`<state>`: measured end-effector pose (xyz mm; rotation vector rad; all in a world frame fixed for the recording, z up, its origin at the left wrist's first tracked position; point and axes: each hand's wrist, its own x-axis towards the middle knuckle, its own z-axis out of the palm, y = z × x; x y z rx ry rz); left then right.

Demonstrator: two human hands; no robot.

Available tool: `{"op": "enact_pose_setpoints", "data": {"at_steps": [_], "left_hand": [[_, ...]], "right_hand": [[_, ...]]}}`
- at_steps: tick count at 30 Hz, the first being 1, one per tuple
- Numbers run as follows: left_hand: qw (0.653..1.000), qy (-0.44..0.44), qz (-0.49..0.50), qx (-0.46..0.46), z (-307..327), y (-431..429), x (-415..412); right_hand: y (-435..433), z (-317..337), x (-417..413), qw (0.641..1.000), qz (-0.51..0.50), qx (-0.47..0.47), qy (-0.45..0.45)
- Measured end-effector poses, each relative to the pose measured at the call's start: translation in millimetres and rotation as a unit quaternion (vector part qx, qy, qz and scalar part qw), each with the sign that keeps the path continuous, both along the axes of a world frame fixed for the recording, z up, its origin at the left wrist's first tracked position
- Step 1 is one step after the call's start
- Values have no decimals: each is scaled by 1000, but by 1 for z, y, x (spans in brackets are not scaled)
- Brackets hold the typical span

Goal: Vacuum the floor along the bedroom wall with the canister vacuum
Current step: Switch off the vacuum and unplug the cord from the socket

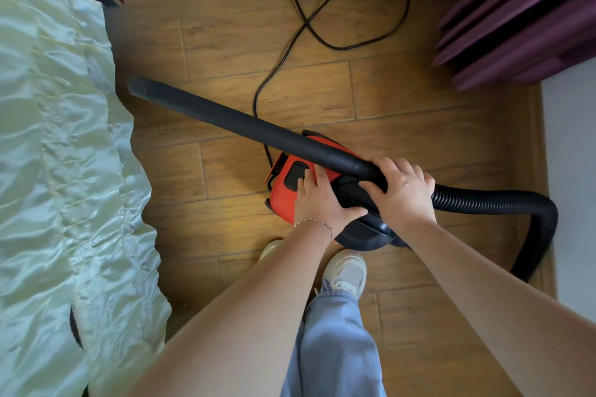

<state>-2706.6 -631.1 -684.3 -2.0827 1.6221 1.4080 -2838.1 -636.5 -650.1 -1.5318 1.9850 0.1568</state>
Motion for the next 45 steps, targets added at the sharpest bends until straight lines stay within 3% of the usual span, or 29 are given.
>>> {"op": "enact_pose_setpoints", "data": {"at_steps": [3, 6, 8, 10, 11, 12, 20, 24, 32, 37, 45], "left_hand": [[998, 9, 68, 14, 11, 12, -8], [967, -1, 244, 79, 16, 19, -14], [907, 41, 387, 158, 17, 20, -16], [787, 172, 533, 258, 25, 16, -20], [744, 210, 567, 285, 29, 14, -23], [724, 226, 583, 291, 33, 12, -25], [691, 244, 633, 250, 31, 12, -38], [631, 278, 690, 220, 33, 16, -40], [637, 300, 675, 221, 38, 14, -34], [682, 275, 642, 215, 34, 4, -24], [766, 304, 530, 201, 36, -42, -10]], "right_hand": [[-1, 9, -2, 1000, 1, -5, 5], [0, 16, -5, 1000, 4, -2, 8], [1, 20, -7, 1000, 4, -1, 6], [5, 23, -10, 1000, 4, -5, 6], [6, 24, -11, 1000, 4, -8, 7], [8, 24, -11, 1000, 4, -10, 9], [25, 24, -16, 1000, -7, 2, 24], [27, 24, -17, 998, 27, 50, 23], [16, 20, -3, 998, 48, 47, 14], [-8, 13, -14, 998, 25, 56, 9], [-51, -16, -42, 990, -106, 96, 3]]}}
